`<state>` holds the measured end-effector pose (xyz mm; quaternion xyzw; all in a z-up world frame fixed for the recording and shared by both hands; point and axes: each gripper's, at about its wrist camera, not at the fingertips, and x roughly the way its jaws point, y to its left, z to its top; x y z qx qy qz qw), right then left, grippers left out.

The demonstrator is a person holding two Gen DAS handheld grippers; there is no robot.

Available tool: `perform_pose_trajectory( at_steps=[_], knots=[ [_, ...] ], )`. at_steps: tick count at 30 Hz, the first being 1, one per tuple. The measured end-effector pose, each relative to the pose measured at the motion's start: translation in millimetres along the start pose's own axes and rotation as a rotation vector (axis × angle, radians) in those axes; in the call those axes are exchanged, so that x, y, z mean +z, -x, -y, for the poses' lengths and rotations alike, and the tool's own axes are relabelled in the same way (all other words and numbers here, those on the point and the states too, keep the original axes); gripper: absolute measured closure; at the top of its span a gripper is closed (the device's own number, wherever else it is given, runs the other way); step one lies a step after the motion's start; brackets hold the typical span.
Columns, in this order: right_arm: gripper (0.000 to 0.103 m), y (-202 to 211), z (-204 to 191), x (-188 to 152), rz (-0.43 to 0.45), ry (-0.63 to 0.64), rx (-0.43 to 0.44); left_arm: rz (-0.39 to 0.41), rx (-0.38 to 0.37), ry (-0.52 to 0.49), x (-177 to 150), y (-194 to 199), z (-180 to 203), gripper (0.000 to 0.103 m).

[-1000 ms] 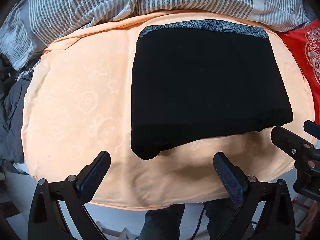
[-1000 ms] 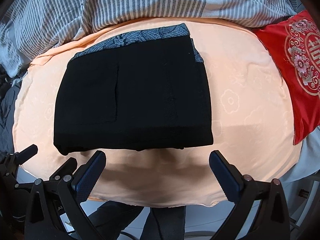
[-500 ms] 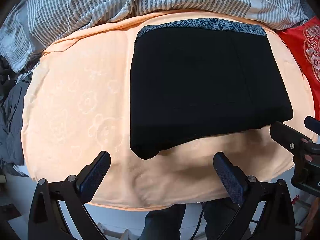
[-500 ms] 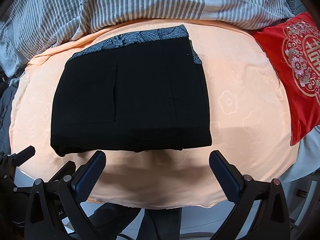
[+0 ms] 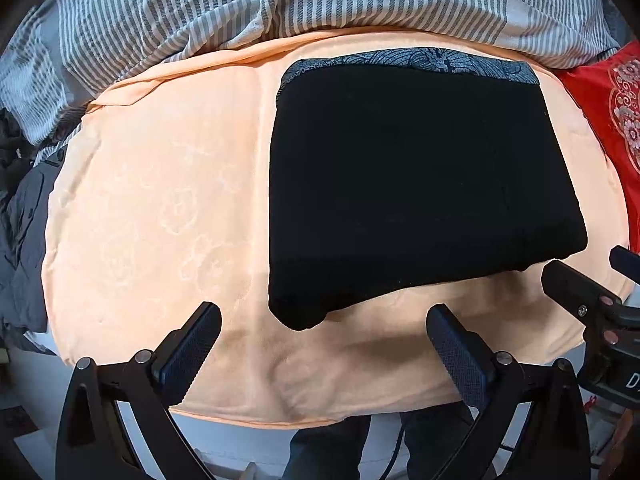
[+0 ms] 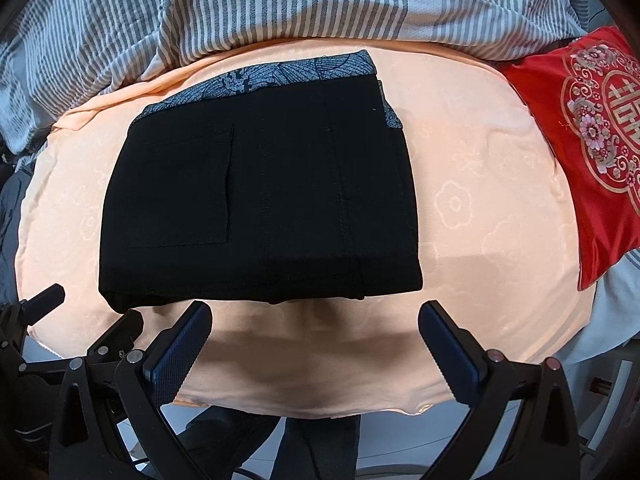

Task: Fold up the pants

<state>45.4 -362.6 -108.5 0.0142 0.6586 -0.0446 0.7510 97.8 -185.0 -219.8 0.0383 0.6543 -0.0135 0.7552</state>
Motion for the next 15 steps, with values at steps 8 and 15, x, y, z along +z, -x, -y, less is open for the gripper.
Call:
perform_pose_trajectory(
  at_steps=[8,15],
  knots=[
    [0.000,-1.6,0.9,4.6,-0.008,0.003,0.001,-0.003,-0.020,0.010,0.6,-1.7,-0.9,0.000],
    [0.000,0.0,1.7,6.6,-0.004,0.002,-0.009,0.001,-0.028,0.007,1.6,-1.1,0.5,0.000]
  ],
)
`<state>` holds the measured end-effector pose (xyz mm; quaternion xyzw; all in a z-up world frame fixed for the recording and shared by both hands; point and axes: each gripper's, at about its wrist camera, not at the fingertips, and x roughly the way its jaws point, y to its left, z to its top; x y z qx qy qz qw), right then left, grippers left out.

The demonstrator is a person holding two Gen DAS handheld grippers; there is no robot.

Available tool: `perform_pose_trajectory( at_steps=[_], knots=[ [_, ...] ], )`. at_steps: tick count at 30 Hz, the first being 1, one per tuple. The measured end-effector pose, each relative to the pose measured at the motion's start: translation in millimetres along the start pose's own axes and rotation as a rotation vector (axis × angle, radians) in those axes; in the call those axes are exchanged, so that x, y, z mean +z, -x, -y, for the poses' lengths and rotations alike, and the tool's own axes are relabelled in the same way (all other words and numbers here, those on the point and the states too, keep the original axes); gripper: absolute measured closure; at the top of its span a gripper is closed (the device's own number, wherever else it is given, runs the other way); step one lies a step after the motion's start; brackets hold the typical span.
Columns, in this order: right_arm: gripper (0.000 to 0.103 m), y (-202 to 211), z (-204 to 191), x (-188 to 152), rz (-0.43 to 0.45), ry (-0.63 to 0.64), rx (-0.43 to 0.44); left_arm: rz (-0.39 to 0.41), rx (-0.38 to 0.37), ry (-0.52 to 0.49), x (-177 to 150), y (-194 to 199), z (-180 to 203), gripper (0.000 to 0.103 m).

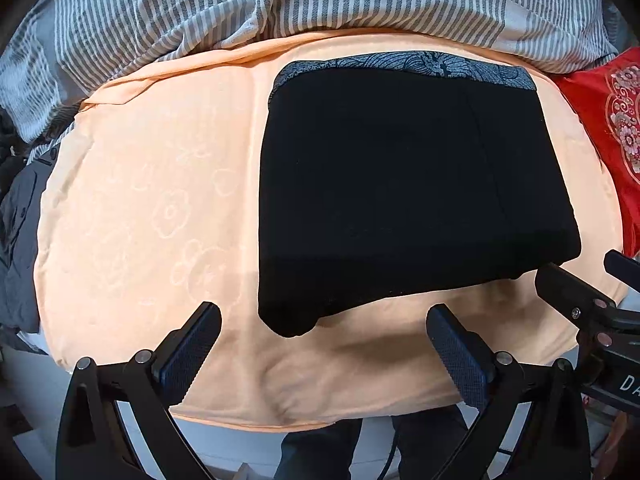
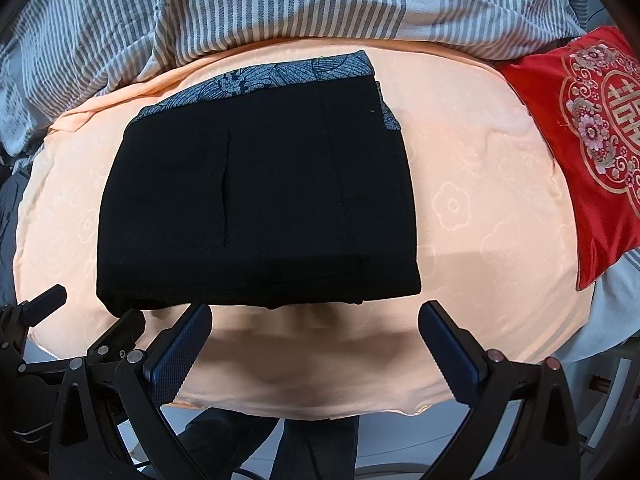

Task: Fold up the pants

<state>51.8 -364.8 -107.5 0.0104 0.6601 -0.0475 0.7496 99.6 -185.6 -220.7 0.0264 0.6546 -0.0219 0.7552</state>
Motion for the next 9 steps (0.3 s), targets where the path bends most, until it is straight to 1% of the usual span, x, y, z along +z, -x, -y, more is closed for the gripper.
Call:
perform_pose_trajectory(
  at_steps=[6,9],
  knots=[
    [0.000,-1.0,1.3,2.4,-0.003,-0.005,-0.005,0.028,0.021,-0.015,-2.1,3.0,2.1,0.000],
    [0.000,-1.5,1.4,2.8,-0.004,-0.006,-0.004,0.027,0.015,-0.015,-2.1,3.2,2.1,0.000]
  ],
)
